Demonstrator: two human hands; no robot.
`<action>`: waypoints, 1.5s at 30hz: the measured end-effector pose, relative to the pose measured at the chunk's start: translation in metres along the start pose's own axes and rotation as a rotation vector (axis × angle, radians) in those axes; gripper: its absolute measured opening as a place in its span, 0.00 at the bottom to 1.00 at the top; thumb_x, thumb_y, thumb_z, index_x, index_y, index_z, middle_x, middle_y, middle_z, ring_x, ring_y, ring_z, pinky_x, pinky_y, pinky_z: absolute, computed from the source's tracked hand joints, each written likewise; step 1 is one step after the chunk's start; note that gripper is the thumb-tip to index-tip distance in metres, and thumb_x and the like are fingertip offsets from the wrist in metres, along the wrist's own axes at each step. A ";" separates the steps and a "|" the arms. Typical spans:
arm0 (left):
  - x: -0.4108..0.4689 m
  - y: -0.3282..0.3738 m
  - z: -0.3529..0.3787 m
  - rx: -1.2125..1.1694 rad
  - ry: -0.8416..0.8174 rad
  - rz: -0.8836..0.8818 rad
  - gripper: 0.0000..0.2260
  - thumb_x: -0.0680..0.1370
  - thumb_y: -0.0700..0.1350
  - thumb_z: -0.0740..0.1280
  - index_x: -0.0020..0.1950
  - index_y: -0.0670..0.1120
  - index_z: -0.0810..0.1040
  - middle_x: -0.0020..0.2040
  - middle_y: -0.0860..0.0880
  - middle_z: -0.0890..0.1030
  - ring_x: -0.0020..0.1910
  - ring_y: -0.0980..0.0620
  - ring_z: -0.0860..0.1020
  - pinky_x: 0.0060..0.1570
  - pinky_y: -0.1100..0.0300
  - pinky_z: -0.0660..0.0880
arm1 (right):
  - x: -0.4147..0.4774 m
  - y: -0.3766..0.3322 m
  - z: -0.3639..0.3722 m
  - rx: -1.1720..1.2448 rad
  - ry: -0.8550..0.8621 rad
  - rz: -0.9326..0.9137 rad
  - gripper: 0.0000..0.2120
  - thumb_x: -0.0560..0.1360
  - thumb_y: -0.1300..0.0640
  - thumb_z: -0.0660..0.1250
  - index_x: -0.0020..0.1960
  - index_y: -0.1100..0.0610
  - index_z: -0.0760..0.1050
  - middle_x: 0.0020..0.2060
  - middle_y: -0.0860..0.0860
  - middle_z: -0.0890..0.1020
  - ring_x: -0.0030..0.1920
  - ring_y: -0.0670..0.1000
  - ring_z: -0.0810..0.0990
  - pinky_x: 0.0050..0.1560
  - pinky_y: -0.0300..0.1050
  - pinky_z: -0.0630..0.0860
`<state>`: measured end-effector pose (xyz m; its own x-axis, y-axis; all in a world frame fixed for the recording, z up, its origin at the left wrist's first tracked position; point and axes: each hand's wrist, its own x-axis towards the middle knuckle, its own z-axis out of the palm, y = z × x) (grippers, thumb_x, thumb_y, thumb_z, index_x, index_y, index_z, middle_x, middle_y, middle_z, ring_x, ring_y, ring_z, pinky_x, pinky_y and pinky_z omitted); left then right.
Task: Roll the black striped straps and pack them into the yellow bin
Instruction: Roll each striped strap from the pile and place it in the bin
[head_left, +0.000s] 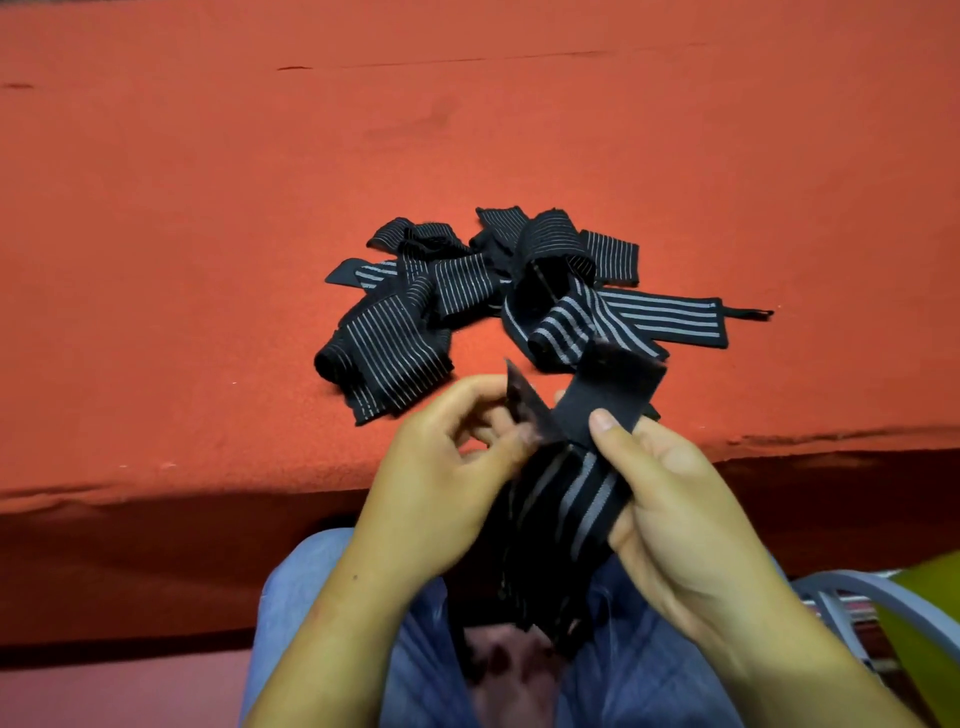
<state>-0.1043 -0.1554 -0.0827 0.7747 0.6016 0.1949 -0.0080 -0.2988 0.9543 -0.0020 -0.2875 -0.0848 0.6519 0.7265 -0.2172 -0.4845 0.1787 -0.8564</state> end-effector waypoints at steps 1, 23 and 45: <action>0.002 -0.003 -0.005 0.068 0.026 0.021 0.06 0.76 0.45 0.75 0.51 0.54 0.83 0.47 0.48 0.80 0.45 0.59 0.77 0.45 0.64 0.75 | 0.001 -0.001 -0.002 -0.011 0.012 0.000 0.15 0.83 0.56 0.61 0.59 0.63 0.82 0.53 0.62 0.87 0.54 0.58 0.87 0.57 0.51 0.83; -0.006 0.003 0.005 -0.281 -0.025 -0.161 0.06 0.77 0.40 0.72 0.52 0.40 0.84 0.47 0.38 0.87 0.44 0.52 0.83 0.47 0.59 0.81 | 0.010 -0.016 -0.006 -0.108 -0.163 0.136 0.16 0.87 0.57 0.57 0.65 0.63 0.80 0.59 0.63 0.85 0.59 0.58 0.85 0.54 0.44 0.83; -0.008 0.003 0.009 -0.156 -0.004 -0.056 0.06 0.76 0.42 0.73 0.53 0.45 0.85 0.46 0.44 0.87 0.45 0.51 0.83 0.50 0.53 0.81 | 0.005 -0.020 0.001 0.015 -0.174 0.147 0.17 0.86 0.58 0.57 0.62 0.65 0.81 0.56 0.63 0.86 0.59 0.59 0.86 0.59 0.49 0.83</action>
<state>-0.1047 -0.1678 -0.0830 0.7792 0.6111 0.1394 -0.0625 -0.1455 0.9874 0.0109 -0.2868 -0.0680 0.4639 0.8486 -0.2544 -0.5766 0.0712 -0.8139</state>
